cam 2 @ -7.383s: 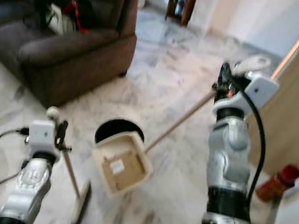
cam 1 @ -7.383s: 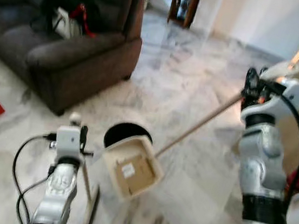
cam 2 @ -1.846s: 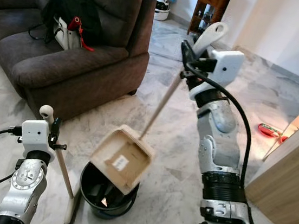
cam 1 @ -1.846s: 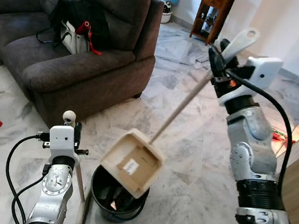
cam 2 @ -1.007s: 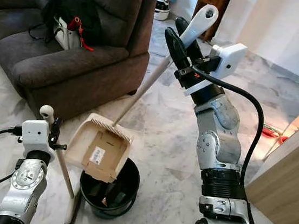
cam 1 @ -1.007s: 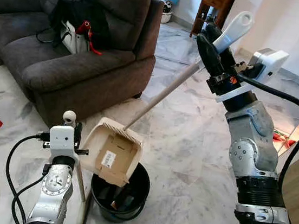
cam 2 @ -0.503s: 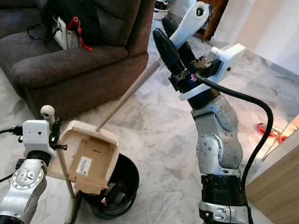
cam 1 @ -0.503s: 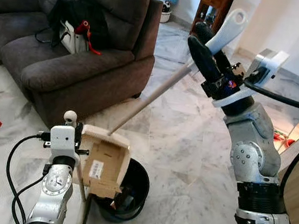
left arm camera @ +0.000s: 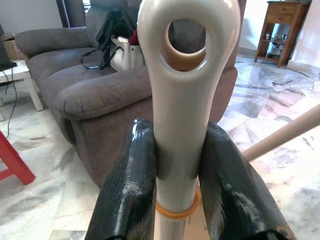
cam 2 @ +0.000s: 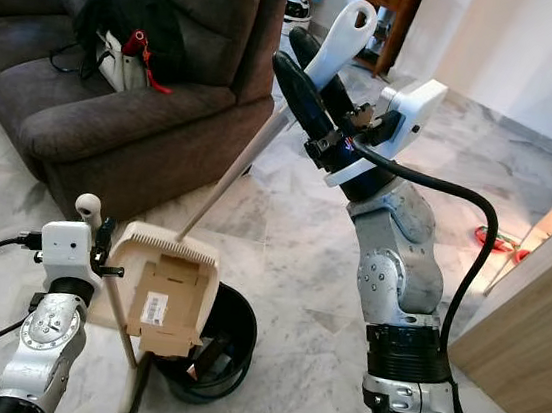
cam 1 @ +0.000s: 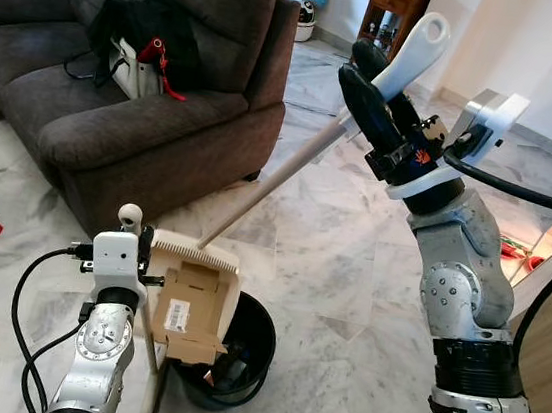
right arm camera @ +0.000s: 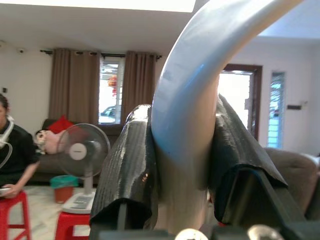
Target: Sweep floor
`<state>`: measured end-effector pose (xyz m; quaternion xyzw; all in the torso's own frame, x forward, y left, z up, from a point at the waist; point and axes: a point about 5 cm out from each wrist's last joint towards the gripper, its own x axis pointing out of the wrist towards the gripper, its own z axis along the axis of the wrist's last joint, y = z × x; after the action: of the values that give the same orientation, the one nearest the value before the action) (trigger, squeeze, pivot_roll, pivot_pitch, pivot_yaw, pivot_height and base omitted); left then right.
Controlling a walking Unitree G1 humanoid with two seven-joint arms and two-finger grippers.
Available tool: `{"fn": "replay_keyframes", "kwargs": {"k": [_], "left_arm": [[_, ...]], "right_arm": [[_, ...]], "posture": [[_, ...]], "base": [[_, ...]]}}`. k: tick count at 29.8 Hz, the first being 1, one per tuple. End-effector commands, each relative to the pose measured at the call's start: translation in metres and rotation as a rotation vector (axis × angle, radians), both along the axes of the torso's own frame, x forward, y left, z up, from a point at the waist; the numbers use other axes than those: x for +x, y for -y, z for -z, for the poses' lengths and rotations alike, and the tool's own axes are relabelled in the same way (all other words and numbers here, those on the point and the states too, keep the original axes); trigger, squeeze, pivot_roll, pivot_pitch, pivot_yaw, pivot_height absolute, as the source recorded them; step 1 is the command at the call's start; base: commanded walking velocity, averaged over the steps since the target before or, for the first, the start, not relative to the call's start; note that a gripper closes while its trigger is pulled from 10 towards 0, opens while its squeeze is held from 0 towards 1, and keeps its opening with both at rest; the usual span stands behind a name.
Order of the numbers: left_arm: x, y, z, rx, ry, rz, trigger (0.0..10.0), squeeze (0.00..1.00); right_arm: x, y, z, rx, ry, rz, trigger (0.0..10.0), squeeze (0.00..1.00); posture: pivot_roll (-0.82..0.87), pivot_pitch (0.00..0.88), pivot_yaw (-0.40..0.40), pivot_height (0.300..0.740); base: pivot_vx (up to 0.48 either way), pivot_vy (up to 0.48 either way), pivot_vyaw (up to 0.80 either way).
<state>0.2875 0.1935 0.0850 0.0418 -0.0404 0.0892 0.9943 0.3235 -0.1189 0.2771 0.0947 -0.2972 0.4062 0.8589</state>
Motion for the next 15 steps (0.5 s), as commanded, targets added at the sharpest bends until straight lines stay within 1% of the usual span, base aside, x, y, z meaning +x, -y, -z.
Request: {"fn": "replay_keyframes", "kwargs": {"k": [1, 4, 9, 11, 15], "left_arm": [[0.0028, 0.0033, -0.0084, 0.015, 0.042, 0.02, 10.0, 0.0], [0.0029, 0.0038, -0.0085, 0.018, 0.043, 0.023, 10.0, 0.0], [0.0027, 0.0036, -0.0084, 0.021, 0.042, 0.022, 10.0, 0.0], [0.0028, 0.0038, -0.0086, 0.021, 0.043, 0.023, 10.0, 0.0], [0.0028, 0.004, -0.0085, 0.021, 0.042, 0.024, 10.0, 0.0]], "right_arm": [[-0.0023, 0.0044, -0.0163, 0.031, 0.085, 0.039, 10.0, 0.0], [0.0002, 0.0045, -0.0156, 0.02, 0.1, 0.094, 10.0, 0.0], [0.0002, 0.0042, -0.0164, 0.009, 0.123, 0.116, 10.0, 0.0], [-0.0002, 0.0035, -0.0168, -0.013, 0.15, 0.139, 10.0, 0.0], [-0.001, 0.0021, -0.0166, -0.023, 0.167, 0.138, 10.0, 0.0]], "posture": [[0.0, 0.0, -0.061, 0.74], [0.0, 0.0, -0.062, 0.74], [0.0, 0.0, -0.061, 0.74], [0.0, 0.0, -0.061, 0.74], [0.0, 0.0, -0.061, 0.74]], "base": [[0.0, 0.0, 0.0], [0.0, 0.0, 0.0], [0.0, 0.0, 0.0], [0.0, 0.0, 0.0], [0.0, 0.0, 0.0]]}}
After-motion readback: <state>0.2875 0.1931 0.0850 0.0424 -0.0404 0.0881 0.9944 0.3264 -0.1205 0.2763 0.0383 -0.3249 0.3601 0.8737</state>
